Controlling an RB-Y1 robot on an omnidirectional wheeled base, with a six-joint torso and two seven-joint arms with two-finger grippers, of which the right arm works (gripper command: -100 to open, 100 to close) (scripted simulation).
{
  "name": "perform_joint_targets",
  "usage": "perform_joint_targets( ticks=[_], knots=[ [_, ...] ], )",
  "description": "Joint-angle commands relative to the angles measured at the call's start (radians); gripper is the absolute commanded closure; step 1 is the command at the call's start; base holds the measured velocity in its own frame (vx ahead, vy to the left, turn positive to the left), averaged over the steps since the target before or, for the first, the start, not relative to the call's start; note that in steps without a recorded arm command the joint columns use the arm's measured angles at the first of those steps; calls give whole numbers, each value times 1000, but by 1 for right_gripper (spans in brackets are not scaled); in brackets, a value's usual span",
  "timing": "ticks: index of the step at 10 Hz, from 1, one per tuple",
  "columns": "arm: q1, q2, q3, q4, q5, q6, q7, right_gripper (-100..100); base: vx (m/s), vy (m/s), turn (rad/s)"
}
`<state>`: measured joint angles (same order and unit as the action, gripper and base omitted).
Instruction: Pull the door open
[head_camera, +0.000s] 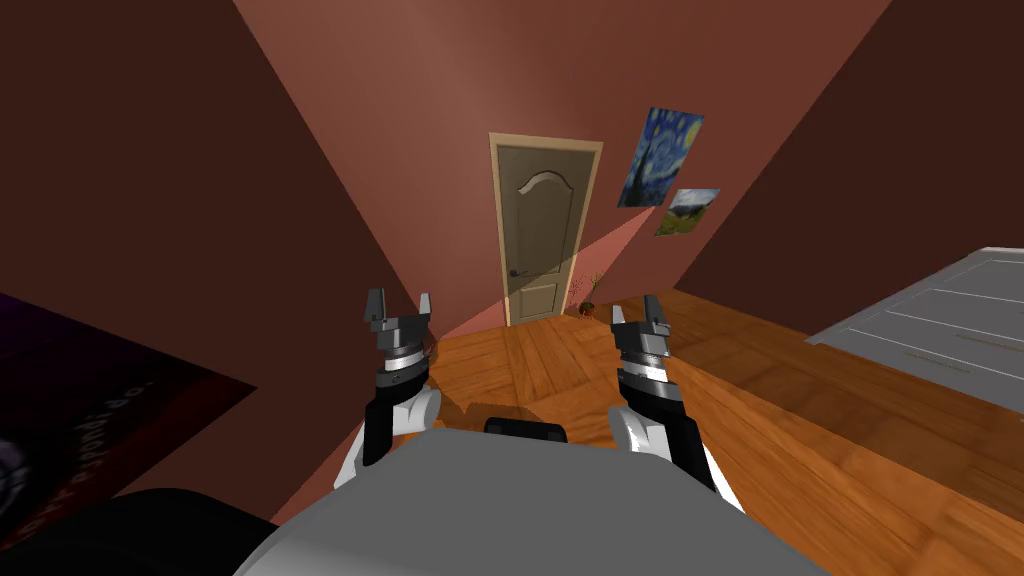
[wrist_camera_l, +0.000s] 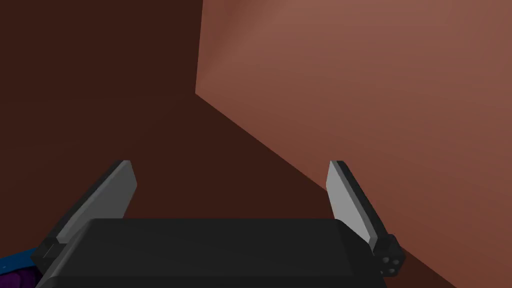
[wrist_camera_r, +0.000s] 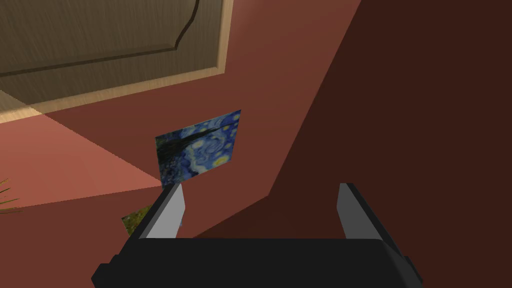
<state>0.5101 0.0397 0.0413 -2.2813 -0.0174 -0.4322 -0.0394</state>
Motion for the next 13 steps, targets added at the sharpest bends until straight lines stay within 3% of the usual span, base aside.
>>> perform_joint_targets(
  ticks=[1, 13],
  knots=[
    [-12, -11, -5, 29, -3, -4, 1, -100, 41, 9, 82],
    [-118, -88, -51, 289, -35, -44, 7, -100, 86, 7, 96]
  ],
)
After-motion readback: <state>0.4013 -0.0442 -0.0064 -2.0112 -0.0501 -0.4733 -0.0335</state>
